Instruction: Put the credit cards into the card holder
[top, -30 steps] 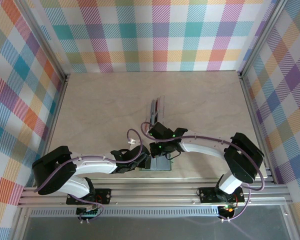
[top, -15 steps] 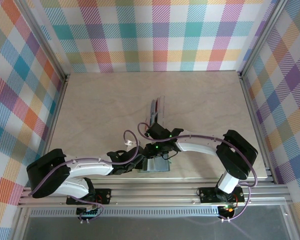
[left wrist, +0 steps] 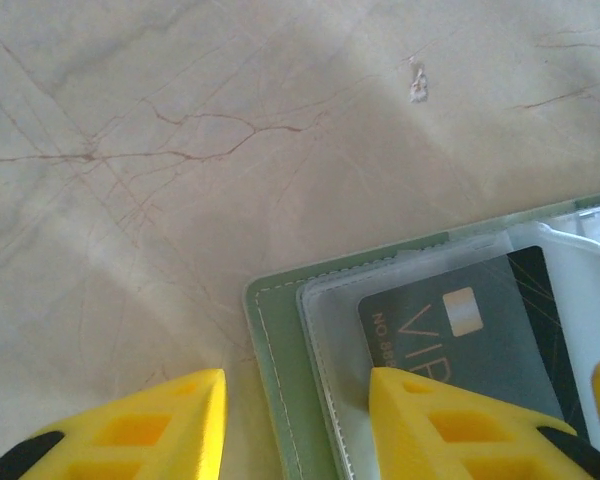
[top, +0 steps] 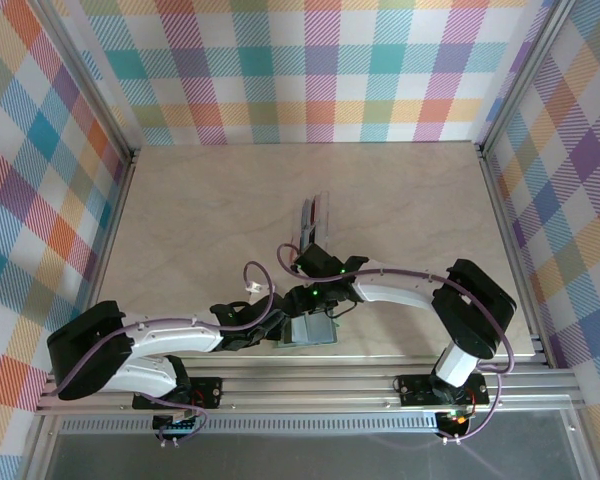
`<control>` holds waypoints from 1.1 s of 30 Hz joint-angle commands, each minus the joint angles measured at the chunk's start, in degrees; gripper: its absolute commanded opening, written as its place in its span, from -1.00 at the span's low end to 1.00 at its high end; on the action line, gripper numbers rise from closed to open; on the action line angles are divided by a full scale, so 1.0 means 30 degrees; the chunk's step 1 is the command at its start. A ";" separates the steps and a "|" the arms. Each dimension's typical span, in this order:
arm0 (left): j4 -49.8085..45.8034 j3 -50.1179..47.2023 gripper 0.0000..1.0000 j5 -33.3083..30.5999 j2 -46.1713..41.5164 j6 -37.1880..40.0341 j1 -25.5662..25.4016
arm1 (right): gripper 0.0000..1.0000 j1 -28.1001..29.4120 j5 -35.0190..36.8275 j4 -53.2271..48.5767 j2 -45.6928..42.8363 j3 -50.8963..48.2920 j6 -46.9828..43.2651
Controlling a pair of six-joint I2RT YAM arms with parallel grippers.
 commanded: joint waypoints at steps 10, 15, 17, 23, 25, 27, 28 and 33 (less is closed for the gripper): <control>-0.1287 -0.0368 -0.05 -0.0483 -0.0721 -0.0124 -0.0214 | 0.39 0.0028 -0.0892 0.0758 -0.0520 -0.1052 -0.0258; -0.1571 -0.0349 0.02 -0.0537 -0.1156 -0.0126 -0.0217 | 0.45 -0.0029 -0.0593 0.0723 -0.0626 -0.1369 -0.0181; -0.1673 -0.0306 0.06 -0.0606 -0.1453 -0.0097 -0.0214 | 0.47 -0.0031 -0.0657 0.0798 -0.0594 -0.1397 -0.0230; -0.2947 -0.0188 0.16 -0.0906 -0.2319 -0.0034 -0.0214 | 0.52 -0.0207 -0.1259 0.1083 -0.0309 -0.1269 -0.0313; -0.3168 -0.0232 0.17 -0.0964 -0.2659 -0.0034 -0.0214 | 0.53 -0.0294 -0.1426 0.1171 -0.0238 -0.1223 -0.0325; -0.3245 -0.0296 0.19 -0.0875 -0.3015 -0.0014 -0.0214 | 0.54 -0.0366 -0.1551 0.1170 -0.0176 -0.1181 -0.0309; -0.3279 -0.0333 0.20 -0.0803 -0.3192 0.0022 -0.0214 | 0.54 -0.0411 -0.1669 0.1216 -0.0121 -0.1208 -0.0310; -0.2893 -0.0652 0.29 -0.0117 -0.3956 0.0370 -0.0214 | 0.55 -0.0635 -0.1893 0.1347 0.0059 -0.1263 -0.0187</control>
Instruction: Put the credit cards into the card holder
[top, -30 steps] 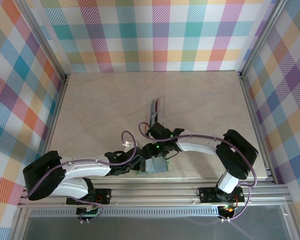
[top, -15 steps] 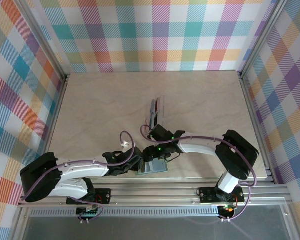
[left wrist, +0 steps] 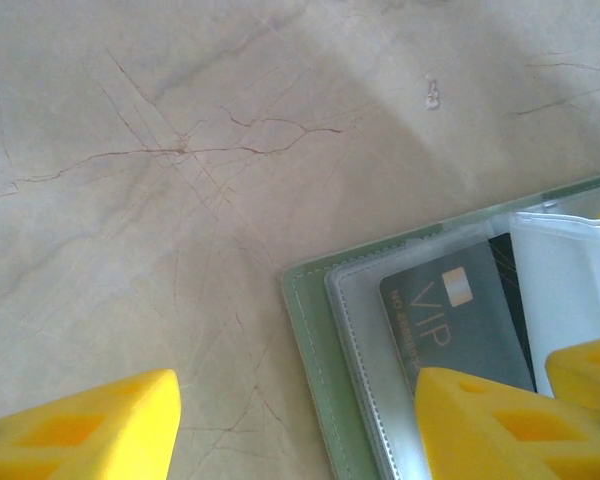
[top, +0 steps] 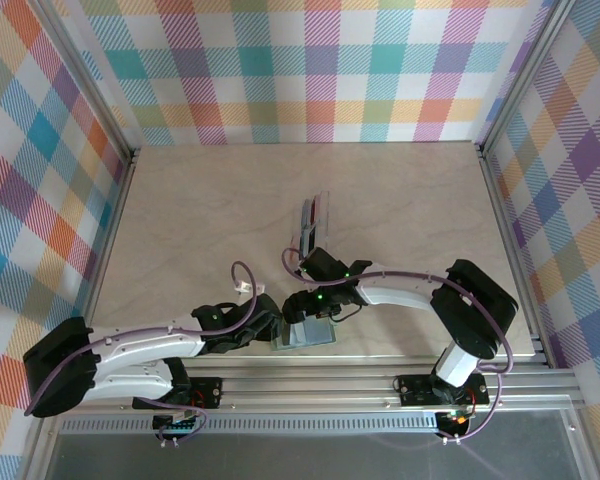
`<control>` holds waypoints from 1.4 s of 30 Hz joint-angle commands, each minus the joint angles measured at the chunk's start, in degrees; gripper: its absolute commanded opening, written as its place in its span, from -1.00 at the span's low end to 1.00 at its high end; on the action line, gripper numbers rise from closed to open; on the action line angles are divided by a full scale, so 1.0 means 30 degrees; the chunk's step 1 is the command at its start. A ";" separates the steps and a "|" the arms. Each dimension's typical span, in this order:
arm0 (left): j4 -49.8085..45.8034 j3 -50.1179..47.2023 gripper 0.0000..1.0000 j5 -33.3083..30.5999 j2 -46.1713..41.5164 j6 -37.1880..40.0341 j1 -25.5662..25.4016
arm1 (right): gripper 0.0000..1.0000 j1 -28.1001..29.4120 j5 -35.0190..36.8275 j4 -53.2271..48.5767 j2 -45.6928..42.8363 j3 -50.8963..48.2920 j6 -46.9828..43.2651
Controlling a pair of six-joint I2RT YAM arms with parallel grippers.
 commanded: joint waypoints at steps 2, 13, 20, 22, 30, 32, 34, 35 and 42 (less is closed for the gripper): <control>-0.0039 -0.0516 0.28 0.0381 -0.0675 0.0389 -0.0214 | 0.55 -0.0239 -0.0591 0.0449 0.0266 -0.0026 -0.0122; 0.1745 -0.1350 0.20 0.2029 -0.0975 0.0926 -0.0214 | 0.53 -0.0392 -0.0055 0.0272 0.0628 -0.0022 0.0165; 0.2394 -0.1784 0.22 0.2992 -0.2122 0.1405 -0.0243 | 0.52 -0.0451 0.0031 0.0240 0.0882 0.0044 0.0237; 0.2490 -0.1902 0.23 0.3154 -0.2413 0.1493 -0.0251 | 0.52 -0.0495 0.0029 0.0230 0.1006 0.0089 0.0267; 0.3283 -0.1860 0.28 0.3851 -0.1780 0.1947 -0.0527 | 0.52 -0.0568 -0.0004 0.0230 0.1115 0.0118 0.0312; 0.3469 -0.1757 0.27 0.3829 -0.1473 0.1980 -0.0695 | 0.52 -0.0603 -0.0027 0.0209 0.1106 0.0118 0.0326; 0.3667 -0.1728 0.27 0.3879 -0.1331 0.1977 -0.0827 | 0.52 -0.0598 -0.0028 0.0210 0.1118 0.0102 0.0316; 0.3762 -0.1755 0.28 0.3986 -0.1331 0.1980 -0.0873 | 0.51 -0.0620 -0.0026 0.0214 0.1139 0.0122 0.0323; 0.3953 -0.1875 0.30 0.4058 -0.1592 0.1894 -0.1060 | 0.52 -0.0638 -0.0203 0.0268 0.1175 0.0089 0.0323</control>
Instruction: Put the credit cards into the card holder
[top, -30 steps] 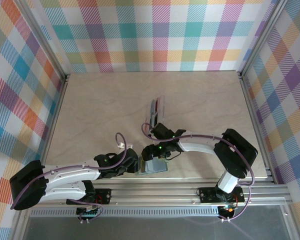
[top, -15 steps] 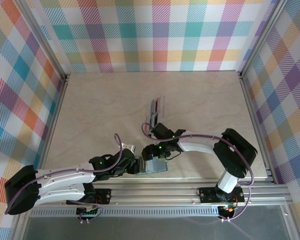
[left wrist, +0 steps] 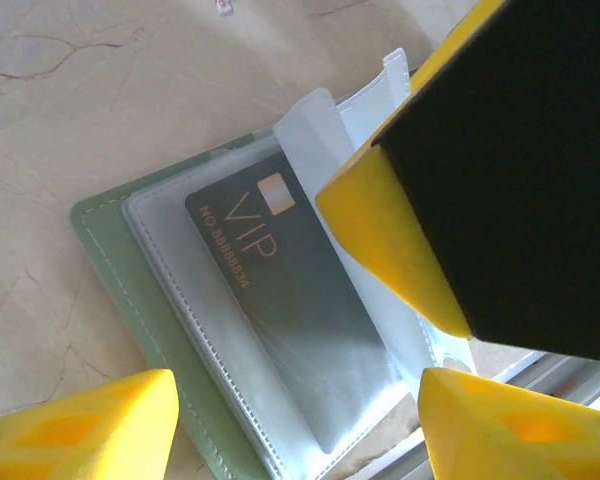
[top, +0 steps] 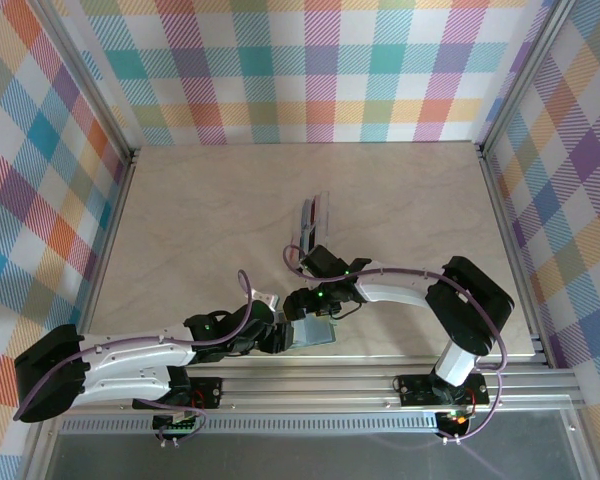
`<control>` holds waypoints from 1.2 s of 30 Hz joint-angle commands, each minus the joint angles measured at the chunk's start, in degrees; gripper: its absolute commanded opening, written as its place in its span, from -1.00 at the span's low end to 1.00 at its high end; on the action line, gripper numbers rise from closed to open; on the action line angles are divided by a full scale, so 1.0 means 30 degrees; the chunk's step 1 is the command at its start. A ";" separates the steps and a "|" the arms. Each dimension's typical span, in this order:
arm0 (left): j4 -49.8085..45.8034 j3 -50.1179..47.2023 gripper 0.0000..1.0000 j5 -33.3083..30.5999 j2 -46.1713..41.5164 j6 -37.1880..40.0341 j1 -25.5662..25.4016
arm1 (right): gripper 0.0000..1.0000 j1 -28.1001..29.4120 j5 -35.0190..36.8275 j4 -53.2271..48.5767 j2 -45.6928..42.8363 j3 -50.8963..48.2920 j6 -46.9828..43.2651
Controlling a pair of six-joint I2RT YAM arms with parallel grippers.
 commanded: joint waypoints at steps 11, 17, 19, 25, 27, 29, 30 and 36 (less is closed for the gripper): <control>0.0942 0.0033 0.31 -0.0030 0.0819 0.0188 -0.0372 | 0.51 -0.0157 -0.0013 0.0002 0.0567 -0.0013 0.0200; 0.1112 -0.0008 0.32 0.0266 0.0557 0.0208 -0.0489 | 0.51 -0.0190 -0.0085 0.0085 0.0628 -0.0013 0.0173; 0.0823 0.0044 0.32 0.0177 0.0024 0.0152 -0.0575 | 0.51 -0.0190 -0.0094 0.0058 0.0664 -0.0013 0.0170; -0.0267 -0.0089 0.35 -0.0337 -0.1387 0.0055 -0.0609 | 0.51 -0.0219 -0.0117 0.0086 0.0698 -0.0012 0.0165; -0.0183 -0.0136 0.35 -0.0243 -0.1482 0.0038 -0.0592 | 0.51 -0.0219 -0.0153 0.0087 0.0706 -0.0013 0.0174; -0.0165 -0.0107 0.35 -0.0291 -0.1341 0.0025 -0.0606 | 0.50 -0.0219 -0.0182 0.0093 0.0731 -0.0013 0.0174; -0.0136 -0.0098 0.35 -0.0314 -0.1222 0.0038 -0.0606 | 0.50 -0.0219 -0.0180 0.0089 0.0711 -0.0008 0.0202; 0.0556 0.0084 0.35 -0.0045 -0.0412 0.0156 -0.0606 | 0.50 -0.0219 -0.0144 -0.0010 0.0635 -0.0010 0.0175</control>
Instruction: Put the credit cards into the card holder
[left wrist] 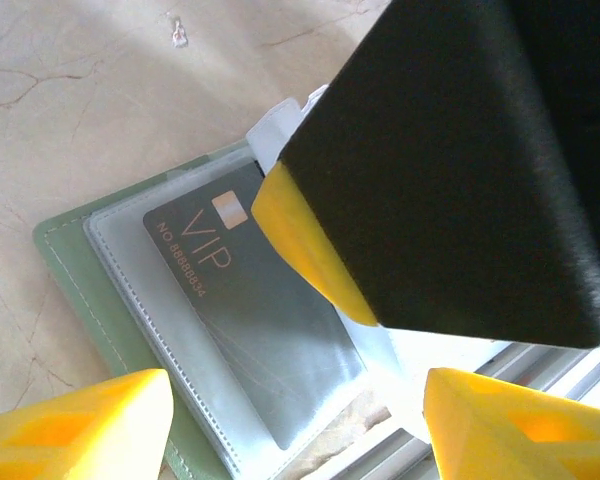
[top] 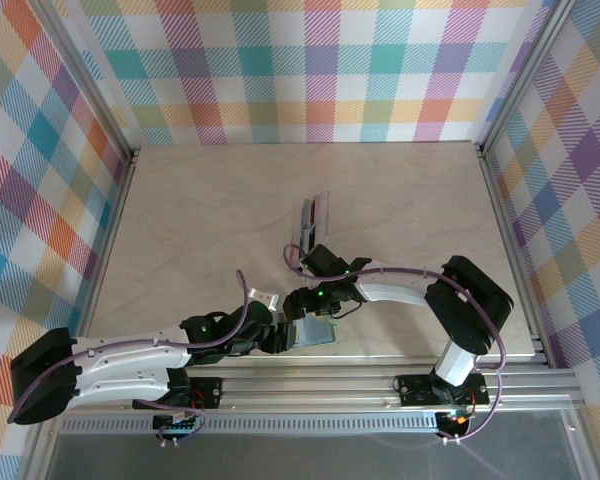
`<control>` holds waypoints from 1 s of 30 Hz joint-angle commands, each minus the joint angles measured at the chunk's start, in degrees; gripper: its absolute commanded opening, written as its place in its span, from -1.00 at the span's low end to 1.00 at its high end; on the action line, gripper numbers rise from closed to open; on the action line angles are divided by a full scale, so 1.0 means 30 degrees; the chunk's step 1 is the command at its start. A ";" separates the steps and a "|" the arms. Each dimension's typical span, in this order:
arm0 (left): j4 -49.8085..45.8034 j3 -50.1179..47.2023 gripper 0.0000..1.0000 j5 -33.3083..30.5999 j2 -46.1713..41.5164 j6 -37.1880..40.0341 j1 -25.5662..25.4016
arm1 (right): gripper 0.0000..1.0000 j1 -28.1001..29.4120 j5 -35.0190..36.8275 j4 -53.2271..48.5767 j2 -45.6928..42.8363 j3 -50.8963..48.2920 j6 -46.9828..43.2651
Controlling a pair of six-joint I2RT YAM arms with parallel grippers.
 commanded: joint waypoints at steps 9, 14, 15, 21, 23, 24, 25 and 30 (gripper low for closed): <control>0.0979 0.0167 0.36 0.0153 0.1231 0.0119 -0.0235 | 0.51 -0.0123 0.0139 -0.0175 0.0577 0.0016 0.0166; 0.0587 0.0368 0.36 -0.0511 0.1674 0.0013 -0.0235 | 0.50 -0.0125 0.0057 -0.0174 0.0461 0.0020 0.0137; 0.0412 0.0451 0.36 -0.0707 0.1842 -0.0024 -0.0255 | 0.50 -0.0123 0.0050 -0.0216 0.0411 0.0052 0.0137; -0.0420 0.1071 0.33 -0.1950 0.3265 -0.0193 -0.0537 | 0.51 -0.0147 0.0057 -0.0405 0.0224 0.0248 0.0082; -0.0606 0.1218 0.33 -0.2284 0.3572 -0.0293 -0.0672 | 0.51 -0.0152 0.0069 -0.0436 0.0225 0.0294 0.0044; -0.0632 0.1233 0.33 -0.2384 0.3671 -0.0351 -0.0710 | 0.51 -0.0171 0.0057 -0.0457 0.0171 0.0312 0.0047; -0.0661 0.1254 0.32 -0.2499 0.3700 -0.0396 -0.0747 | 0.51 -0.0178 0.0057 -0.0505 0.0153 0.0309 0.0049; -0.1571 0.1178 0.31 -0.3299 0.3478 -0.0806 -0.0907 | 0.52 -0.0240 0.0443 -0.0960 -0.0450 0.0483 -0.0075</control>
